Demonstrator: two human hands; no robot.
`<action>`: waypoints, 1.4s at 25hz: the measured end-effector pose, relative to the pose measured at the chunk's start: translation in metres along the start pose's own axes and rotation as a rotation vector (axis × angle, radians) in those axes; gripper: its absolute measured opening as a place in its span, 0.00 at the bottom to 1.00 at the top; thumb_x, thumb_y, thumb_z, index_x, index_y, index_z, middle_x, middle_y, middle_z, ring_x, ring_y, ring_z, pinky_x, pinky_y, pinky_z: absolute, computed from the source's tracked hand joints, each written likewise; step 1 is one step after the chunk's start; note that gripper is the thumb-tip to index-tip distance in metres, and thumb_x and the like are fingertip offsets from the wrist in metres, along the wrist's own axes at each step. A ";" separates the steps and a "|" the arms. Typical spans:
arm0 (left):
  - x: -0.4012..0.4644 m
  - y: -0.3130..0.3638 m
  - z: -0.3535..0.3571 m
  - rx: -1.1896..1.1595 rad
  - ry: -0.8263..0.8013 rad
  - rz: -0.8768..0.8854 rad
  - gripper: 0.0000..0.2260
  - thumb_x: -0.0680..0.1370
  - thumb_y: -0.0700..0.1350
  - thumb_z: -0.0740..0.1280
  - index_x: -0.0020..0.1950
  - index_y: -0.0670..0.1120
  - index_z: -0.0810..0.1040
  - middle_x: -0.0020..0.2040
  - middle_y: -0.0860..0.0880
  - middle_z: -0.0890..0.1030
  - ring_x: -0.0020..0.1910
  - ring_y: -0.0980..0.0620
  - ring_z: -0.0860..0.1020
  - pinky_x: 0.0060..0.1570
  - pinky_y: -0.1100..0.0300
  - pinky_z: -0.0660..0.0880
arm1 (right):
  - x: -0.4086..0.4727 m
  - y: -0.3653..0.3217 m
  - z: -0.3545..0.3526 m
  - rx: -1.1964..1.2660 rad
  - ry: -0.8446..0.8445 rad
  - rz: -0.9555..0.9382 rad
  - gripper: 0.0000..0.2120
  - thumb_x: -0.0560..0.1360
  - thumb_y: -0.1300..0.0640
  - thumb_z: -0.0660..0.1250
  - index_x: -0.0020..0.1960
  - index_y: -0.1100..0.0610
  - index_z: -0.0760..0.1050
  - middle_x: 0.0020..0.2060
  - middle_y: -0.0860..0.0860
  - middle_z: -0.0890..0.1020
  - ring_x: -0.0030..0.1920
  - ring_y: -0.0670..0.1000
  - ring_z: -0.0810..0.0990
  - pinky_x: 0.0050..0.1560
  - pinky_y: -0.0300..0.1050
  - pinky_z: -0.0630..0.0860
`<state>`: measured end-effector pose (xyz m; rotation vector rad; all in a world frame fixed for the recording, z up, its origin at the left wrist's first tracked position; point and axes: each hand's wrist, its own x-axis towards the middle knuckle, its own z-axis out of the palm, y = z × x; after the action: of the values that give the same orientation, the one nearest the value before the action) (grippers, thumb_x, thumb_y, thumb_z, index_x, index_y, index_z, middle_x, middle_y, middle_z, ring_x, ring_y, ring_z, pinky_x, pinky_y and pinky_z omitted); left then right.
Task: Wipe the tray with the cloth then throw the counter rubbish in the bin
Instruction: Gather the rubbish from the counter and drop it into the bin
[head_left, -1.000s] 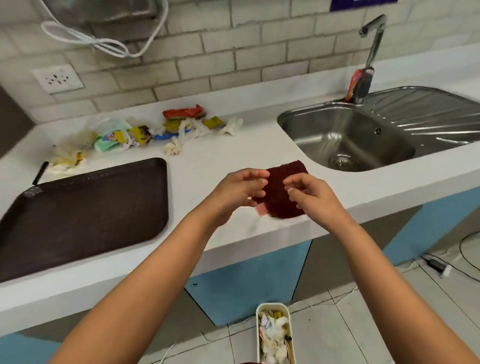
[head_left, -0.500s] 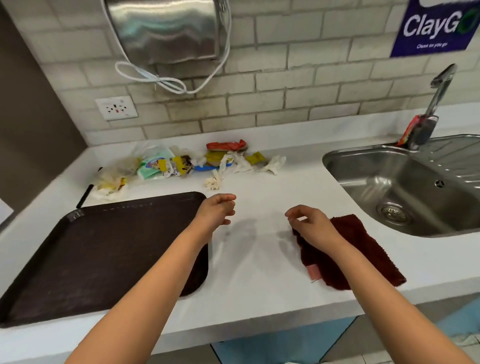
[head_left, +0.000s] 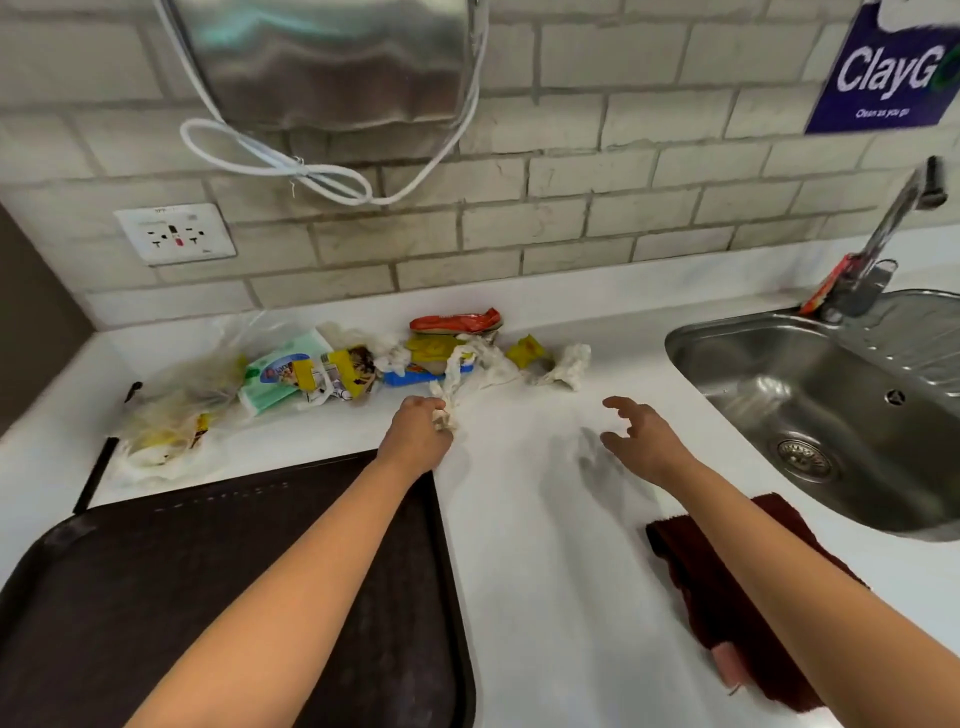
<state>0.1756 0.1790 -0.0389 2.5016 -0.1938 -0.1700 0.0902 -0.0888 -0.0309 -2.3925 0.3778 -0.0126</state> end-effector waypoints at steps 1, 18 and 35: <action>0.008 -0.003 0.003 0.022 -0.025 0.010 0.23 0.75 0.41 0.65 0.70 0.47 0.69 0.70 0.45 0.65 0.67 0.47 0.68 0.67 0.59 0.65 | 0.008 0.000 0.003 -0.035 -0.004 -0.004 0.22 0.76 0.58 0.64 0.70 0.53 0.65 0.66 0.57 0.68 0.60 0.56 0.73 0.58 0.41 0.66; 0.064 -0.035 -0.010 -0.212 0.154 -0.023 0.13 0.74 0.36 0.67 0.58 0.42 0.79 0.56 0.45 0.80 0.49 0.52 0.76 0.44 0.73 0.65 | 0.150 -0.017 0.050 -0.117 0.107 -0.001 0.13 0.76 0.60 0.62 0.58 0.61 0.76 0.58 0.59 0.76 0.59 0.59 0.74 0.54 0.39 0.67; -0.063 0.087 -0.004 -0.967 -0.112 -0.071 0.06 0.77 0.39 0.66 0.53 0.46 0.78 0.37 0.49 0.77 0.36 0.50 0.75 0.46 0.57 0.71 | -0.038 -0.013 -0.014 0.417 0.501 -0.125 0.10 0.72 0.68 0.64 0.48 0.55 0.72 0.40 0.45 0.77 0.36 0.38 0.75 0.37 0.29 0.69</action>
<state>0.1059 0.1229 0.0206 1.5369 -0.0428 -0.3382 0.0559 -0.0779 -0.0084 -1.9709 0.4062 -0.6897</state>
